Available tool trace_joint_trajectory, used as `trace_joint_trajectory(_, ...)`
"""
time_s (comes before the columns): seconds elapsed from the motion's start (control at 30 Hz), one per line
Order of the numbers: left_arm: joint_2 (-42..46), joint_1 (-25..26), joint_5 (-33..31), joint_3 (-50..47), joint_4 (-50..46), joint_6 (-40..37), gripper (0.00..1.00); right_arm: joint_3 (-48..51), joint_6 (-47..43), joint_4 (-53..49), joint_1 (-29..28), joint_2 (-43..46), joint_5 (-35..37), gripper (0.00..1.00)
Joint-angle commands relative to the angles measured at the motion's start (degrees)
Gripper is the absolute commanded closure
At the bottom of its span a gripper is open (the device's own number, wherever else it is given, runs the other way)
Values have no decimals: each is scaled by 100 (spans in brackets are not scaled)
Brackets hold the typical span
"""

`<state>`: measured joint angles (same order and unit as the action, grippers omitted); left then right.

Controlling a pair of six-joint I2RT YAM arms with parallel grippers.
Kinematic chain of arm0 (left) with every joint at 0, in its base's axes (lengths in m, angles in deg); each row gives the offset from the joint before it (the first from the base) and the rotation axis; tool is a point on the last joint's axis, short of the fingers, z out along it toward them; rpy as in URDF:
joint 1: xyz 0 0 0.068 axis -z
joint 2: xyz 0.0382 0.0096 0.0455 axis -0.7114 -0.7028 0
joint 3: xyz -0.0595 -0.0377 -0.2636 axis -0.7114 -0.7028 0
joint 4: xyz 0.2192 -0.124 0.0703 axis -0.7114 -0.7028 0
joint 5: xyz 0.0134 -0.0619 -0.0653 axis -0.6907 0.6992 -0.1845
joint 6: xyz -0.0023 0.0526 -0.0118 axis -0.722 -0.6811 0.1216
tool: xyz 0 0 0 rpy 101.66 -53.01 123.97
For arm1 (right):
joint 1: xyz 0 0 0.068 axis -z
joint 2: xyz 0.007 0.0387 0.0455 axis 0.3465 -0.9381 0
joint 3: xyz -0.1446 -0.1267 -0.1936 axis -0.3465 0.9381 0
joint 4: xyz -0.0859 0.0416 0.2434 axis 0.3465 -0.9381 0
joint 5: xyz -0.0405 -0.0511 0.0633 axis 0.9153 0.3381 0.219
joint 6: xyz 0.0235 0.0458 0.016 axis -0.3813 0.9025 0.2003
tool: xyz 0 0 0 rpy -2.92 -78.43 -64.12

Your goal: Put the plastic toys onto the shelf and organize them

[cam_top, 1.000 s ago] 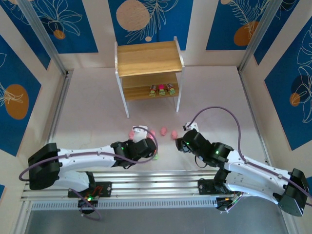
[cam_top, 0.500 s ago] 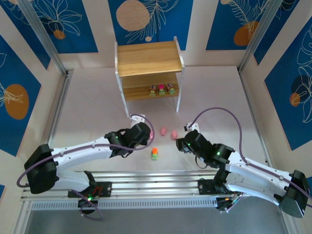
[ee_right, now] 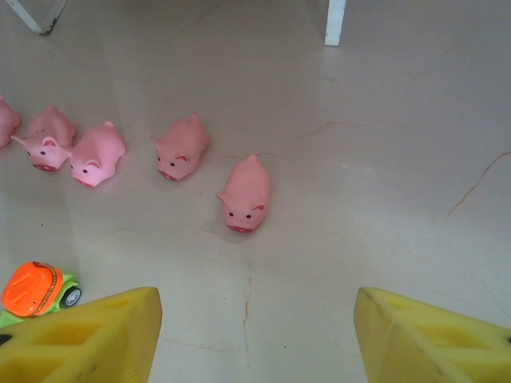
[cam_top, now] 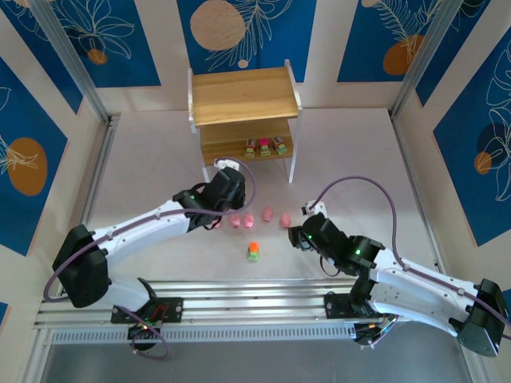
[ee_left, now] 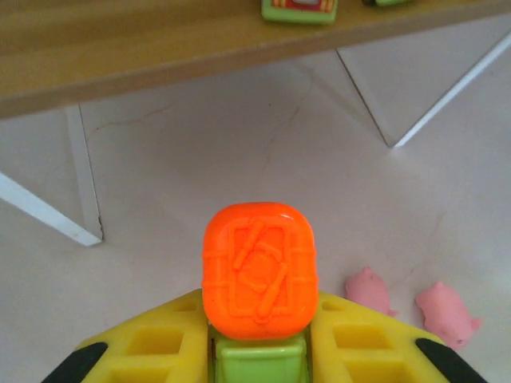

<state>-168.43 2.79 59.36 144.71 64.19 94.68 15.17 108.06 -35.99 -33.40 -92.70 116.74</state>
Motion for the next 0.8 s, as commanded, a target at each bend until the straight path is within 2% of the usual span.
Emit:
trace_joint_trajectory(0.0,-174,-198,129,398,-10,-342,77,57,-28,89,-51,79,95,35)
trace_joint_trajectory(0.33,-539,-689,146,1053,-103,-550,77,56,-6,89,-90,80,158,35)
trace_joint_trajectory(0.77,-1005,-972,145,1580,-32,-654,76,61,-6,93,-91,72,167,35)
